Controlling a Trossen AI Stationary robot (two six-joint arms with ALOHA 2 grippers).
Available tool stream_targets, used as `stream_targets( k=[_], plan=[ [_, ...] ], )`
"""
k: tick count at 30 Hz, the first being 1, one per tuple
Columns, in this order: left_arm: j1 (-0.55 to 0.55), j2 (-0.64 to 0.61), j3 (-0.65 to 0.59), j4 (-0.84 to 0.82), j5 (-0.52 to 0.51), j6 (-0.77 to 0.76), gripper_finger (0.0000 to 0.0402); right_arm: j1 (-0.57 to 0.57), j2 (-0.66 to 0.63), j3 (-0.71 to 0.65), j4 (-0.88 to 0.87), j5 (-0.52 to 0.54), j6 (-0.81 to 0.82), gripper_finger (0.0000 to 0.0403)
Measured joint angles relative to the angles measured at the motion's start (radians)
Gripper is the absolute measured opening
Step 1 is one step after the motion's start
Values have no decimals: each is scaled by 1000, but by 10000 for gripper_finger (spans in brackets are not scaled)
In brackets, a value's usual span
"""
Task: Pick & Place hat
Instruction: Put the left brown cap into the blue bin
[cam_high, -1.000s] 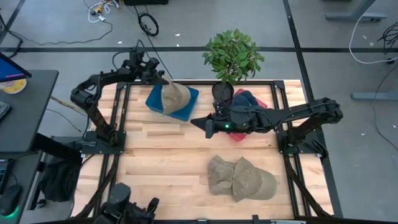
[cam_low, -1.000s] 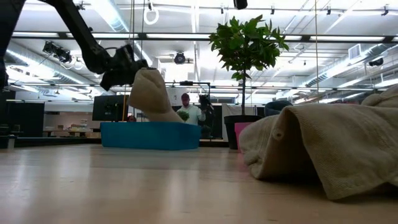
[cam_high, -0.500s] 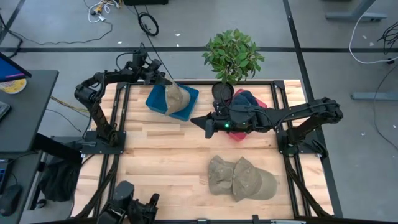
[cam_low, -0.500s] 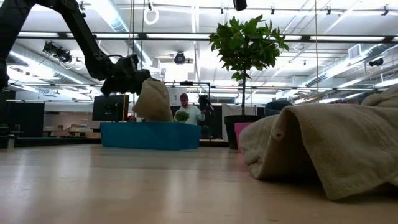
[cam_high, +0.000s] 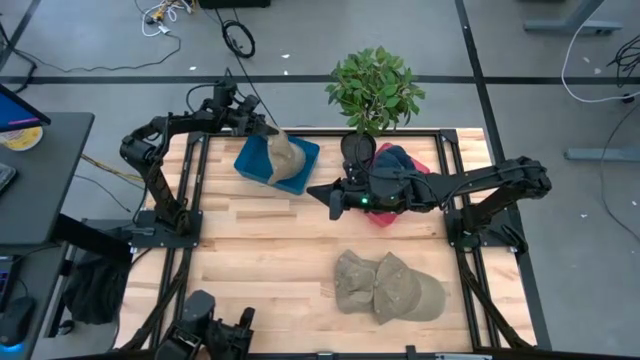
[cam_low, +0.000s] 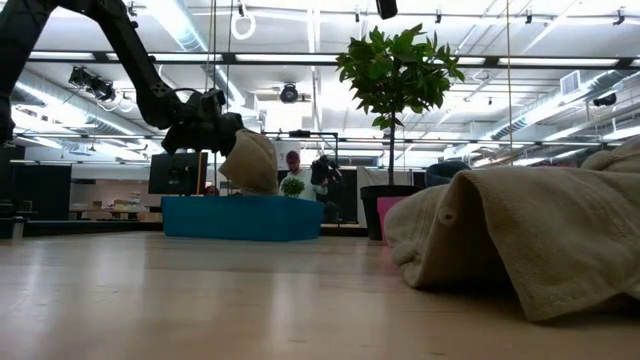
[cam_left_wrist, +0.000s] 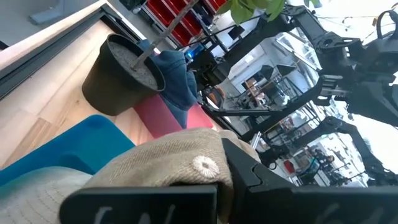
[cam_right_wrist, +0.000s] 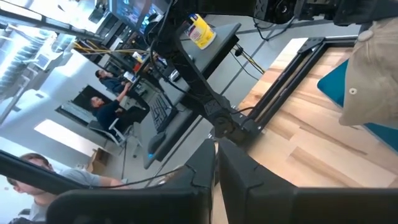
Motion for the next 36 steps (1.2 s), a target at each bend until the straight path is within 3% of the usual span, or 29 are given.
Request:
stream_targets(
  k=[9, 18, 25, 32, 36],
  plan=[
    [-1, 0, 0, -6, 22, -36, 3, -4, 0, 0, 0, 71, -17, 25],
    [-1, 0, 0, -4, 25, -30, 3, 3, -1, 0, 36, 74, -15, 25],
    [-1, 0, 0, 4, 18, -9, 3, -12, -1, 0, 61, 67, -24, 25],
    [-1, 0, 0, 4, 14, -11, 3, -51, -1, 0, 60, -12, 11, 25],
    [-1, 0, 0, 6, -52, 16, 3, -66, -1, 0, 60, -14, 39, 25]
  ],
)
